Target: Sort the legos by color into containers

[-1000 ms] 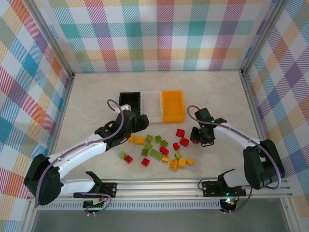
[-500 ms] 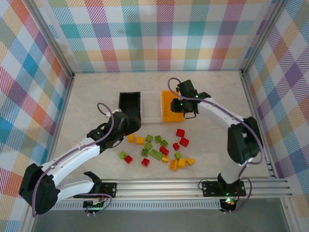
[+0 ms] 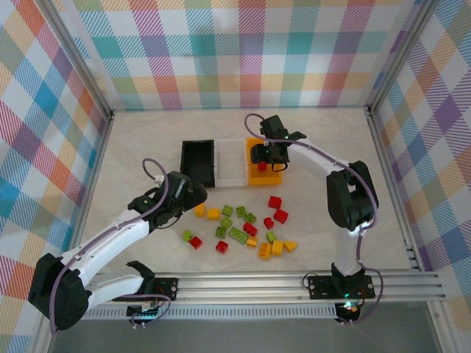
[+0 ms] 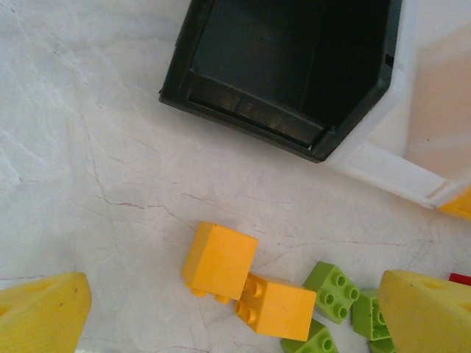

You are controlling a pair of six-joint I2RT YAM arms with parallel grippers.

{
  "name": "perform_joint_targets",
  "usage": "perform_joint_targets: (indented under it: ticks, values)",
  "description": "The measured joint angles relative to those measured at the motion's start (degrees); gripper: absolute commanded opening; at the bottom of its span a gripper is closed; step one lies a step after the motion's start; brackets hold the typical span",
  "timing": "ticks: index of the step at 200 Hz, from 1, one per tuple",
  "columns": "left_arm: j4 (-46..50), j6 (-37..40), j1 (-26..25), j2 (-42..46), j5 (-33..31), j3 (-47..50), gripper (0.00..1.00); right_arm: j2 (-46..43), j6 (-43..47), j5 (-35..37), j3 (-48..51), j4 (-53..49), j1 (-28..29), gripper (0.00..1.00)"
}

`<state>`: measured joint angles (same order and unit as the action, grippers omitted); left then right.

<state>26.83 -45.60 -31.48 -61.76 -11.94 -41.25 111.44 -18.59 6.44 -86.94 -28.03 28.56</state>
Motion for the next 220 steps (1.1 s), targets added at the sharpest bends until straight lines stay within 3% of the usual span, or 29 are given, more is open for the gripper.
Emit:
perform_joint_targets:
  ticks: [23,62,105,151,220]
  values:
    - [0.1,0.4,1.1,0.0,1.0,0.0,0.99,-1.4,0.1,0.6,0.9,0.3,0.0,0.73]
    - [0.3,2.8,1.3,-1.8,1.9,0.0,0.83,-12.1,-0.3,0.4,10.9,2.8,0.0,0.75]
    - [-0.2,4.5,0.3,-10.2,2.2,-0.2,0.84,-22.4,-1.9,-0.6,22.8,6.3,0.6,0.75]
    - [-3.3,5.8,-2.5,-17.7,2.0,-1.9,0.79,-26.0,-3.2,-1.1,29.7,8.0,0.7,0.75]
    - [-5.9,6.3,-2.5,-26.3,0.7,-4.6,0.61,-29.7,-3.2,-0.9,32.0,9.2,0.7,0.75]
